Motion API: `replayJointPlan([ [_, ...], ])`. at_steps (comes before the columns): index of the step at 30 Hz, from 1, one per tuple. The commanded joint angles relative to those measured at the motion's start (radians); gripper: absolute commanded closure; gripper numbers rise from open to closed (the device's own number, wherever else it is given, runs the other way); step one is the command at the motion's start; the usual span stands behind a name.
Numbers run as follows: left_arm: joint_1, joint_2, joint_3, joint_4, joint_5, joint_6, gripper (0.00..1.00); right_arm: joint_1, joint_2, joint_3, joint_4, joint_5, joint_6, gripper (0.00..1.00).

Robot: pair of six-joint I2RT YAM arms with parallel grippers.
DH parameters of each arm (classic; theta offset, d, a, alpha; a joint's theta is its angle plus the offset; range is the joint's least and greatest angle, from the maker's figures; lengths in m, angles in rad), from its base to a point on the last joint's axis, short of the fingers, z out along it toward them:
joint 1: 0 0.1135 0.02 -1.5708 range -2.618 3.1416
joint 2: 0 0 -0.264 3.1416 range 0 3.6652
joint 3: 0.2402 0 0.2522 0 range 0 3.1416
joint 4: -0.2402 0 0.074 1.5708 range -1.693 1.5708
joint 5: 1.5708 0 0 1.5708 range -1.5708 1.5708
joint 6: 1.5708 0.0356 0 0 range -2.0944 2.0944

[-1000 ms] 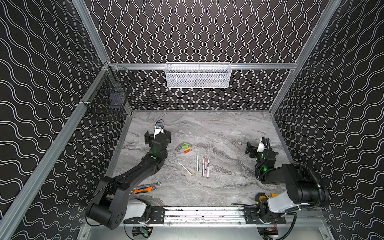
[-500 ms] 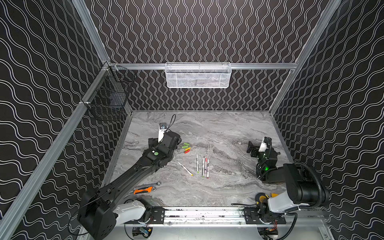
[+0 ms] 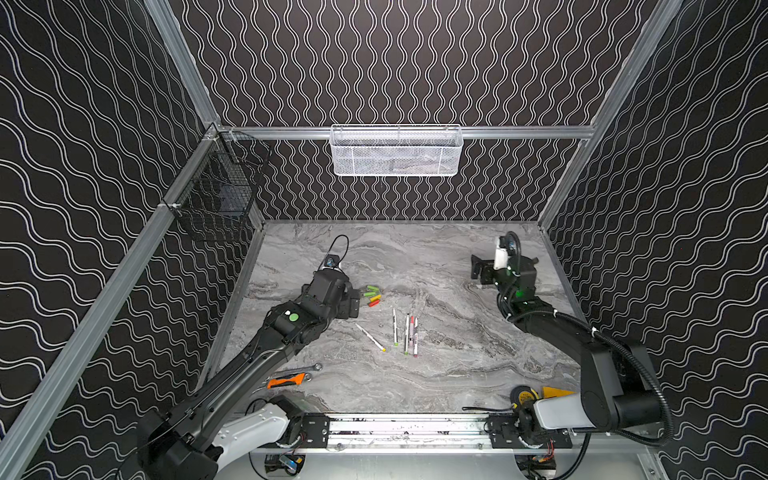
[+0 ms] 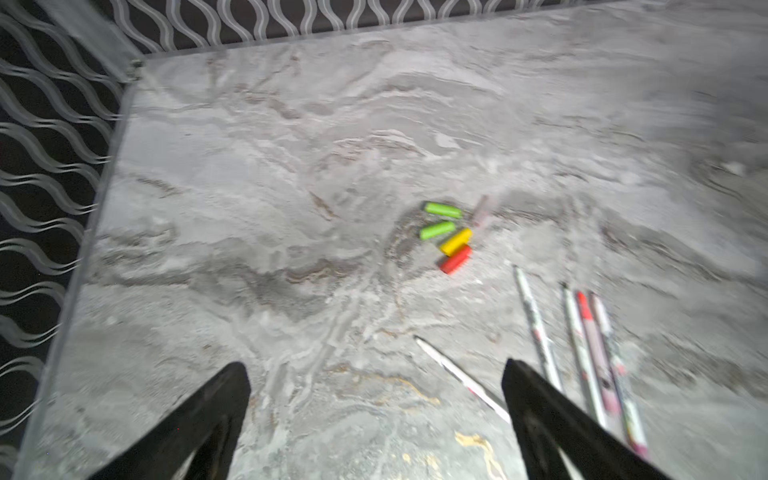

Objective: Insert the pens into the pen caps
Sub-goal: 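Reach the right gripper across over the cluster of coloured caps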

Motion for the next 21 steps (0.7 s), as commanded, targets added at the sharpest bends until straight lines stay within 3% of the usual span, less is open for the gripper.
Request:
replayJointPlan([
  [1,0.0,-0.001,0.022,0.002,0.226,0.125,0.01,0.082,0.006,0.06,-0.243,-0.007,0.025,0.0],
  [7,0.001,0.002,0.023,0.042,0.382,0.166,0.01,0.177,0.018,0.133,-0.441,-0.132,0.169,0.0],
  [12,0.0,0.01,0.034,0.042,0.335,0.116,0.01,0.256,0.049,0.136,-0.5,-0.246,0.222,0.01],
  [17,0.021,-0.072,-0.002,0.008,0.167,0.063,0.01,0.325,0.11,0.169,-0.495,-0.319,0.261,0.03],
  [21,0.114,-0.134,-0.033,-0.045,0.214,0.073,0.01,0.379,0.198,0.239,-0.5,-0.333,0.27,0.03],
])
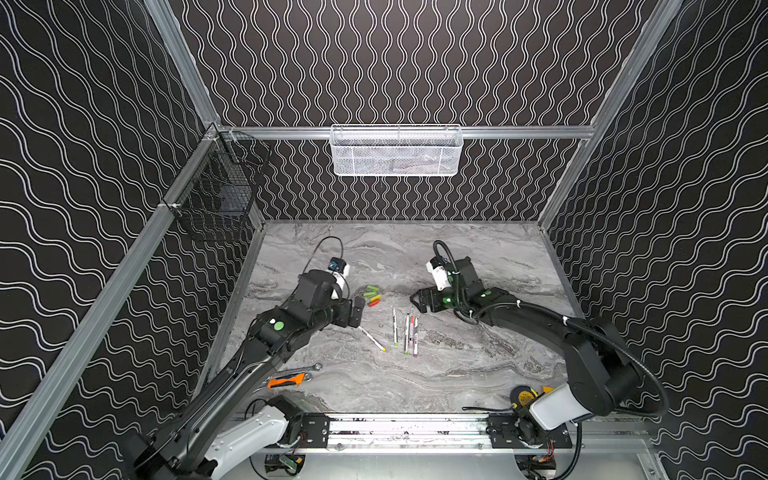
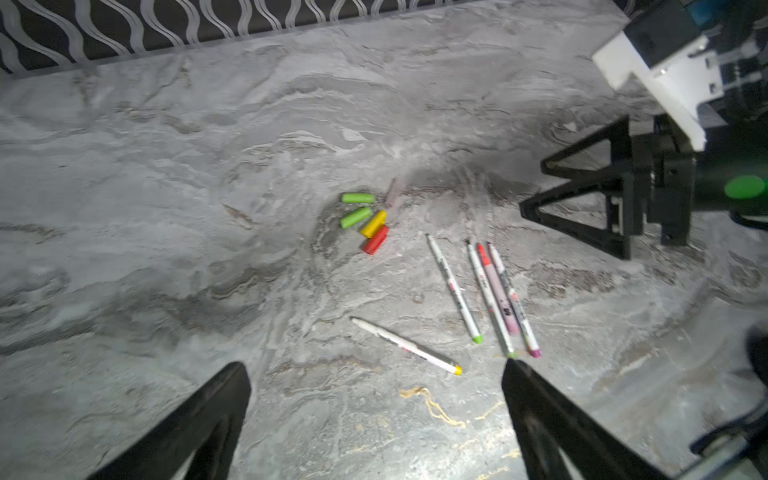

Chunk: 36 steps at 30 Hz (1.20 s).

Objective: Insert the pens into the pen caps
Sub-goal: 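Reach the right gripper across over the cluster of coloured caps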

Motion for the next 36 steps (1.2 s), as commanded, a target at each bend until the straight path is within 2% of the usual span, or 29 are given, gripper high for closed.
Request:
replayJointPlan([
  [1,0.07,-0.043,-0.025,-0.033,0.014,-0.013,0.01,0.034,0.066,0.075,-0.019,-0.045,0.022,0.03],
  [5,0.151,-0.122,-0.075,-0.051,0.066,-0.008,0.01,0.066,0.182,0.191,-0.054,-0.078,0.021,0.03],
  [11,0.156,-0.186,-0.09,-0.057,0.046,-0.014,0.01,0.095,0.341,0.353,-0.119,-0.114,0.028,0.03],
  [18,0.199,-0.163,-0.081,-0.082,0.005,-0.019,0.01,0.14,0.474,0.5,-0.184,-0.123,0.041,0.03],
  [23,0.248,-0.177,-0.085,-0.079,0.007,-0.021,0.01,0.15,0.533,0.548,-0.181,-0.126,0.072,0.03],
  [36,0.255,-0.203,-0.089,-0.082,-0.008,-0.025,0.01,0.155,0.606,0.608,-0.185,-0.141,0.082,0.03],
])
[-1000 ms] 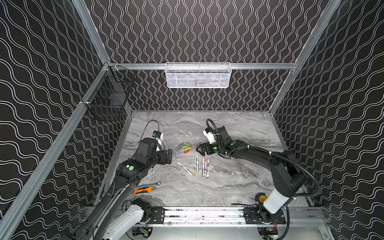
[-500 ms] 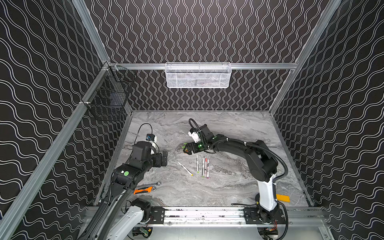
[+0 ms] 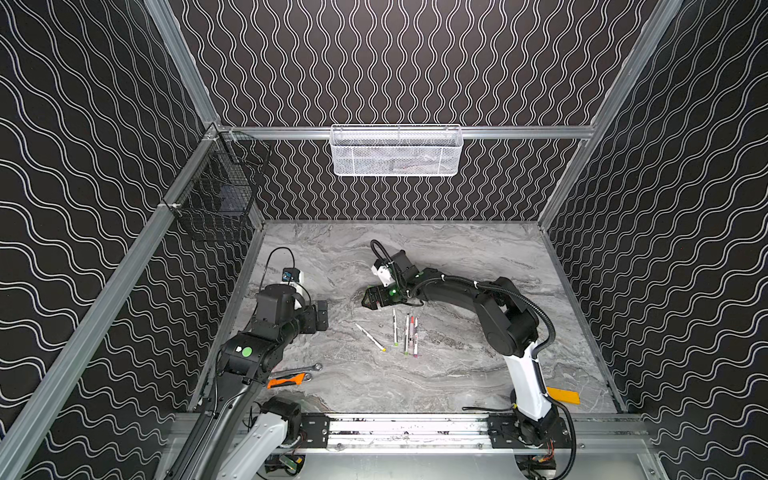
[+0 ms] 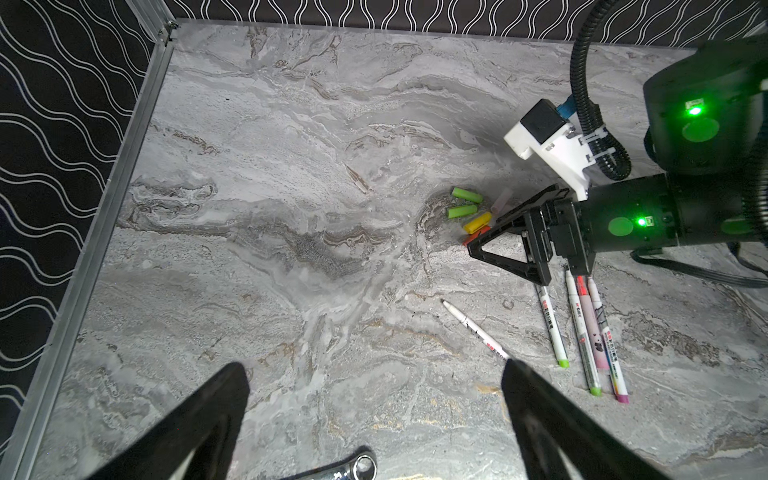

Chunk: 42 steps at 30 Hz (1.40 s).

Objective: Insert the pens into the pen caps
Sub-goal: 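Reach the right gripper across over the cluster of coloured caps, then lower the right gripper onto the red cap and align fingers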

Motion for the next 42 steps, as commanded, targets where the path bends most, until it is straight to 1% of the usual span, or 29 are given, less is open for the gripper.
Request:
replayJointPlan([
  [1,0.003,-0.001,-0.001,0.012,-0.004,-0.016,0.01,0.004,0.014,0.006,-0.009,-0.014,0.007,0.03],
  [8,0.005,0.002,-0.002,0.014,0.002,-0.015,0.01,0.005,0.035,0.035,-0.017,-0.034,-0.005,0.03],
  [16,0.01,0.003,-0.002,0.015,0.002,-0.015,0.01,0.03,0.046,0.056,-0.031,-0.057,-0.036,0.03],
  [30,0.019,-0.003,-0.003,0.014,-0.011,-0.02,0.01,0.09,0.018,0.036,-0.047,-0.084,-0.087,0.04],
  [33,0.02,-0.012,-0.002,0.013,-0.021,-0.023,0.01,0.091,0.002,0.017,-0.039,-0.074,-0.078,0.03],
  [36,0.023,-0.016,-0.002,0.012,-0.028,-0.026,0.01,0.092,-0.025,0.008,-0.043,-0.016,-0.069,0.04],
  [39,0.025,-0.02,-0.002,0.011,-0.033,-0.026,0.01,0.092,-0.062,-0.019,-0.013,-0.006,-0.055,0.03],
  [42,0.028,-0.019,-0.002,0.011,-0.033,-0.026,0.01,0.093,-0.064,-0.002,-0.05,-0.016,-0.052,0.03],
])
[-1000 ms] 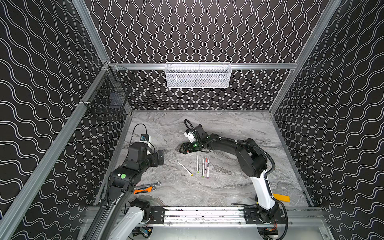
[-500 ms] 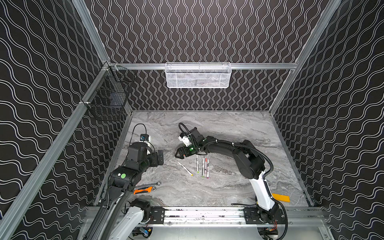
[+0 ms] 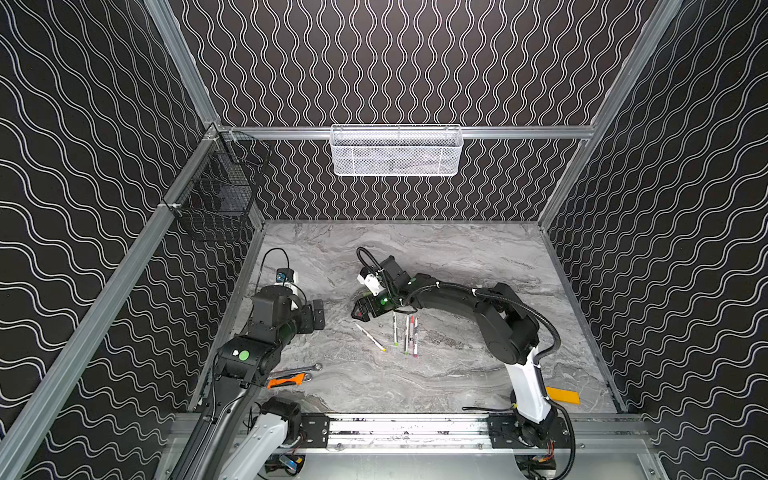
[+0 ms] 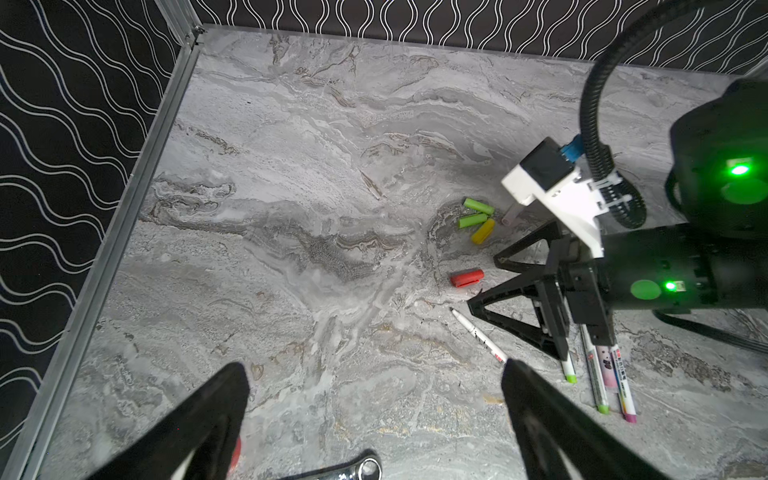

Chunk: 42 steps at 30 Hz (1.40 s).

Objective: Insert the pens into the pen caps
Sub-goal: 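Lower the right gripper onto the red cap and align fingers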

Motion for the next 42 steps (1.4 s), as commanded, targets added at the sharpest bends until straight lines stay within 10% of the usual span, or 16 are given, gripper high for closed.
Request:
replayJointPlan([
  [1,0.006,0.002,-0.001,0.012,-0.012,-0.007,0.01,0.001,-0.006,0.016,-0.039,-0.005,0.016,0.03],
  [42,0.028,0.009,-0.004,0.02,0.005,-0.006,0.01,0.003,0.212,0.272,-0.155,-0.041,0.025,0.02],
])
